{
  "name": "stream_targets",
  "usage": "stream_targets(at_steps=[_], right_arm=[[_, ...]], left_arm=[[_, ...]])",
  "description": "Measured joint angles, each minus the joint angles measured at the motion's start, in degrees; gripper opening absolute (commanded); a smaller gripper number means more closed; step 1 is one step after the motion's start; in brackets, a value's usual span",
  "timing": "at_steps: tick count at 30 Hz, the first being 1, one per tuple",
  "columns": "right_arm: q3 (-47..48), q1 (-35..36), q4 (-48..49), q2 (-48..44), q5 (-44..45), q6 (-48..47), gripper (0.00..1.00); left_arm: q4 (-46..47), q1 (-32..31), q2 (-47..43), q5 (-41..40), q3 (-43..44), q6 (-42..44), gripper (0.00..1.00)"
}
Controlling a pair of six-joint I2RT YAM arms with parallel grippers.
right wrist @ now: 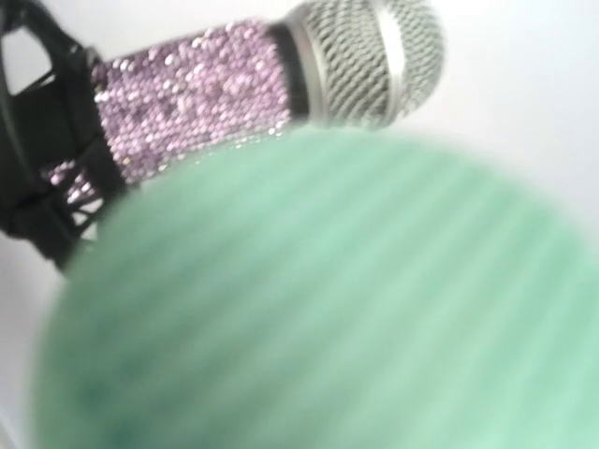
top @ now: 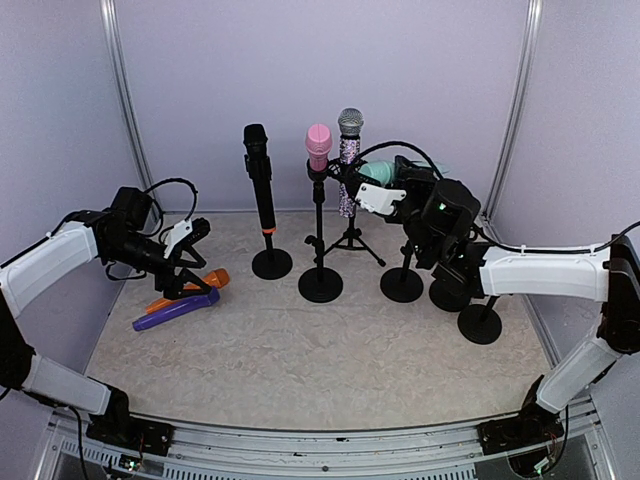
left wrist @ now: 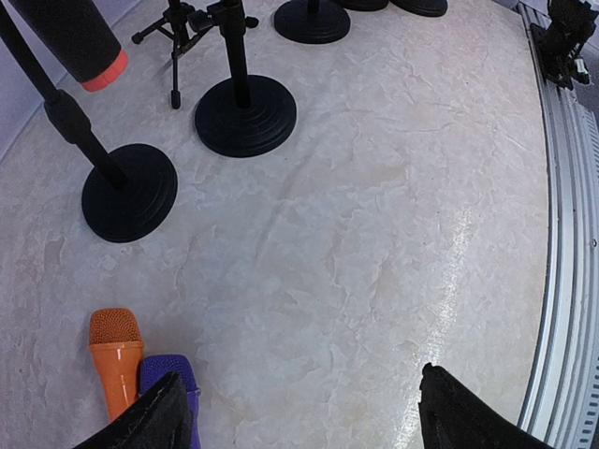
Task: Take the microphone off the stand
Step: Move the microphone stand with the microphone to the center of the board.
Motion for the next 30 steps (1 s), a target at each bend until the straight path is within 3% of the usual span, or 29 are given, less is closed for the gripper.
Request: stream_targets(at_steps=[10,18,30], right_arm=[[0.17,3.45,-0.66,-0.52,1.09,-1.60,0.18],[-1.75,11.50,-1.33,-3.91,2.82,-1.51,0.04],[-0.83,22.56,2.67,-0.31,4.76,-2.12,0.00]], left_arm=[[-0.17,0.00,-0.02,0.00,0.00,0.04,0.82],[-0.33,0.00,-0.44,0.02,0.00,0.02,0.82],[-0.35,0.00,-1.09,0.09,0.00,0.02,0.82]])
